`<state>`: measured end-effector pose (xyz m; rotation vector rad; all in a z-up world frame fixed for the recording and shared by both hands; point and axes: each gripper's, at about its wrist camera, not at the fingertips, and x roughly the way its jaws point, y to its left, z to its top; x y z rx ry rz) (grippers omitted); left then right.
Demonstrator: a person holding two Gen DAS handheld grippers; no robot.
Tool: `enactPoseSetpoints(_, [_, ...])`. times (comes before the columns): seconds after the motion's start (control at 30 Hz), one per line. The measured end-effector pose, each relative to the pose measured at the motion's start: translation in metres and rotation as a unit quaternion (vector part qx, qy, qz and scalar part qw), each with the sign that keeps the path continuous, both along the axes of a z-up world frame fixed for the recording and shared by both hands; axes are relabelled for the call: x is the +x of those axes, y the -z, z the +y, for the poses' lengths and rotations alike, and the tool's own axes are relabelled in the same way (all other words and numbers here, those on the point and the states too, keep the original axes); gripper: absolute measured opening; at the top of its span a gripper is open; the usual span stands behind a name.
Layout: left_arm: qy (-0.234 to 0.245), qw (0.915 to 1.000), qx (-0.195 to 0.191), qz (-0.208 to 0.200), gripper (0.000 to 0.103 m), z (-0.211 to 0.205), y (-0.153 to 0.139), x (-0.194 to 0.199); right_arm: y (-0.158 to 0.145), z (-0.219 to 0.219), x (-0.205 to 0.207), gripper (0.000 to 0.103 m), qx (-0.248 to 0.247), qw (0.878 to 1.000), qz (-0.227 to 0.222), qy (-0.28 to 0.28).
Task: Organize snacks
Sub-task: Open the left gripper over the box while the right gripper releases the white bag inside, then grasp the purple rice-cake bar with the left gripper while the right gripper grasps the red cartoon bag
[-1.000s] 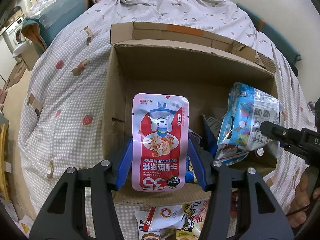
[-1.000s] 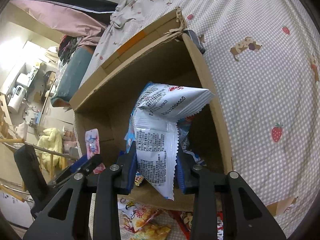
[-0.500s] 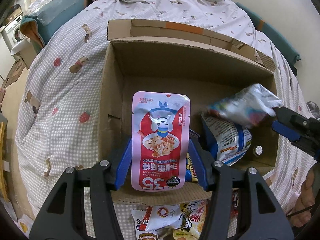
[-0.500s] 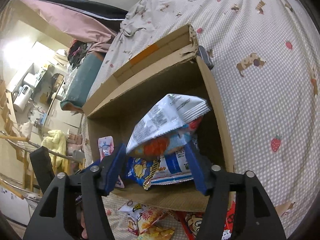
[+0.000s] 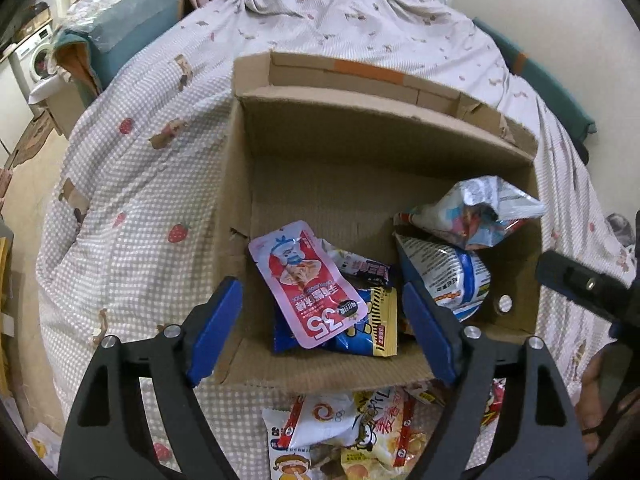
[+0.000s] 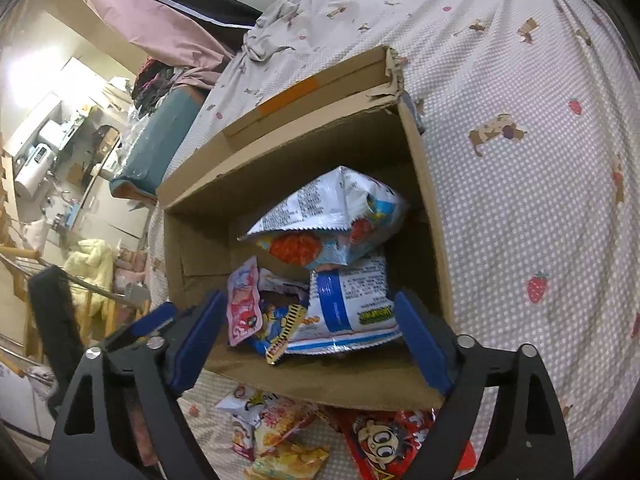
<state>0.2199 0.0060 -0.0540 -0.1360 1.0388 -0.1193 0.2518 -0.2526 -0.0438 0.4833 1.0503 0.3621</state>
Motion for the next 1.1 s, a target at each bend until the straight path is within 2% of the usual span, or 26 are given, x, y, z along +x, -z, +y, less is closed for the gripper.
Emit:
enactPoseSetpoints(0.13, [-0.006, 0.9997, -0.012, -0.019, 0.080, 0.009, -0.015, -0.014, -0.007, 0.003, -0.017, 0.098, -0.016, 1.000, -0.008, -0.007])
enactPoseSetpoints(0.27, [-0.011, 0.9987, -0.021, -0.045, 0.080, 0.022, -0.035, -0.035, -0.023, 0.008, -0.041, 0.101, -0.037, 0.998, -0.035, -0.025])
enactPoseSetpoints(0.3, [-0.011, 0.9984, -0.020, -0.053, 0.081, 0.026, -0.039, -0.042, -0.024, 0.009, -0.047, 0.102, -0.042, 0.998, -0.038, -0.024])
enactPoseSetpoints(0.4, [-0.033, 0.9971, -0.014, -0.067, 0.094, 0.038, -0.043, -0.063, -0.027, 0.007, -0.065, 0.102, -0.041, 0.998, -0.041, -0.023])
enactPoseSetpoints(0.43, [-0.040, 0.9969, -0.018, -0.066, 0.094, 0.043, -0.042, -0.067, -0.028, 0.007, -0.070, 0.102, -0.041, 0.998, -0.042, -0.023])
enactPoseSetpoints(0.53, [-0.054, 0.9967, -0.036, -0.049, 0.094, 0.055, -0.037, -0.083, -0.028, 0.005, -0.086, 0.102, -0.043, 0.998, -0.043, -0.025])
enactPoseSetpoints(0.67, [-0.059, 0.9973, -0.022, -0.038, 0.094, 0.061, -0.027, -0.106, -0.019, -0.004, -0.105, 0.102, -0.047, 0.998, -0.025, -0.020])
enactPoseSetpoints(0.8, [-0.083, 0.9960, -0.020, -0.026, 0.094, 0.074, -0.017, -0.119, -0.013, -0.017, -0.116, 0.102, -0.051, 0.998, -0.015, -0.017])
enactPoseSetpoints(0.93, [-0.102, 0.9941, -0.036, 0.010, 0.094, 0.085, -0.001, -0.119, -0.001, -0.032, -0.124, 0.102, -0.071, 0.997, 0.003, -0.008])
enactPoseSetpoints(1.0, [-0.107, 0.9929, -0.032, 0.043, 0.094, 0.090, 0.014, -0.116, 0.006, -0.039, -0.125, 0.102, -0.064, 0.998, 0.023, 0.004])
enactPoseSetpoints(1.1, [-0.113, 0.9889, -0.051, 0.081, 0.094, 0.093, 0.035, -0.115, 0.011, -0.043, -0.122, 0.102, -0.047, 0.998, 0.034, 0.016])
